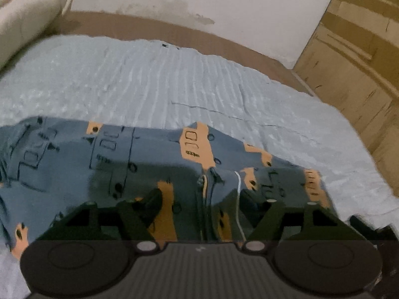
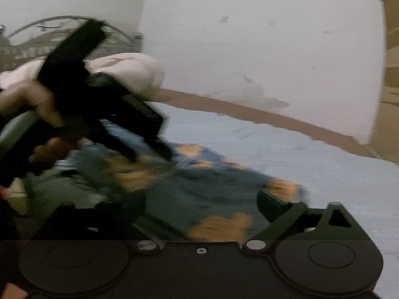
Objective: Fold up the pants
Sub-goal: 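Open both grippers and lay the folded pants flat on the bed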
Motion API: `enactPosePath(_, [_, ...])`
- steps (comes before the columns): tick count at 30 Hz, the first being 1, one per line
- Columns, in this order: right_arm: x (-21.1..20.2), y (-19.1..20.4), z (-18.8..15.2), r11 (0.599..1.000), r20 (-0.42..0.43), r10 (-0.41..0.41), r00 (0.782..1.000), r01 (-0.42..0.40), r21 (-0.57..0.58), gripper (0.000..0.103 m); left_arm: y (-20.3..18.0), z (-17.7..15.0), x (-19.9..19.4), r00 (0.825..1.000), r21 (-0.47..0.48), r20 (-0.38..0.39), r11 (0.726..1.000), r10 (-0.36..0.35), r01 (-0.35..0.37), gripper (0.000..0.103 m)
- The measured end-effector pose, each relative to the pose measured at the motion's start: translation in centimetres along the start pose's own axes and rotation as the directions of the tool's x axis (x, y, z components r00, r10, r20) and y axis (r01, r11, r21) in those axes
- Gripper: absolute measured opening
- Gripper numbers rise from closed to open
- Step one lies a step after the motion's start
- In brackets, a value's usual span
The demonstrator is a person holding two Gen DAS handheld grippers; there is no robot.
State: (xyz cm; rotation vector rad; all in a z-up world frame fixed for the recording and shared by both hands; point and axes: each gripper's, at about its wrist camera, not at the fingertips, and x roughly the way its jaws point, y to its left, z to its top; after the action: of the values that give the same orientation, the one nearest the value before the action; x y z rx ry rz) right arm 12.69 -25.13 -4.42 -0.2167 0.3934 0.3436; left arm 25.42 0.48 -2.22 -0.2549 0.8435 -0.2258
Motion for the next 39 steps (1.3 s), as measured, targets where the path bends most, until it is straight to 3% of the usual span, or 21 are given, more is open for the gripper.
enactPosePath(3, [1.4,-2.0,-0.2,0.995,-0.039,-0.096,0.995,0.096,-0.001,0.101,-0.8,-0.1,1.0,0.999,0.034,0.019,0.999,0.038,-0.039,0.079])
enactPosePath(6, [3.3,-3.6,-0.3,0.992,-0.098,-0.129,0.987,0.129,-0.007,0.101,-1.4,-0.6,1.7,0.997,0.094,0.015,0.993,0.073,-0.074,0.079])
enactPosePath(11, [5.7,-5.0,-0.6,0.987,-0.163,-0.158,0.974,0.154,-0.038,0.102,-0.8,-1.9,1.4,0.998,0.141,0.02,0.988,0.057,-0.06,0.08])
enactPosePath(17, [6.3,-7.3,-1.0,0.961,-0.185,-0.274,0.944,0.274,-0.028,0.102,-0.6,-2.8,0.3,0.998,0.161,0.034,0.986,0.047,-0.052,0.081])
enactPosePath(20, [6.8,-8.2,-0.4,0.96,-0.179,-0.278,0.944,0.281,-0.011,0.102,-0.6,-1.9,0.0,0.996,0.11,0.065,0.992,0.054,-0.061,0.087])
enactPosePath(26, [8.9,-8.0,1.4,0.975,-0.101,-0.219,0.97,0.213,-0.071,0.102,-0.5,-0.2,2.0,0.986,0.056,0.09,0.988,0.139,-0.145,0.088])
enactPosePath(29, [11.0,-8.7,1.5,0.969,-0.149,-0.244,0.958,0.234,-0.079,0.102,-0.3,-0.4,2.4,0.985,0.061,0.081,0.986,0.151,-0.156,0.09])
enactPosePath(35, [11.4,-11.5,0.1,0.937,-0.233,-0.325,0.917,0.346,0.054,0.102,0.1,-1.5,1.6,0.983,0.057,0.085,0.985,0.16,-0.165,0.091])
enactPosePath(39, [9.2,-10.7,-0.5,0.938,-0.237,-0.326,0.915,0.344,0.039,0.102,-0.6,-3.3,0.1,0.978,0.076,0.101,0.979,0.181,-0.189,0.092])
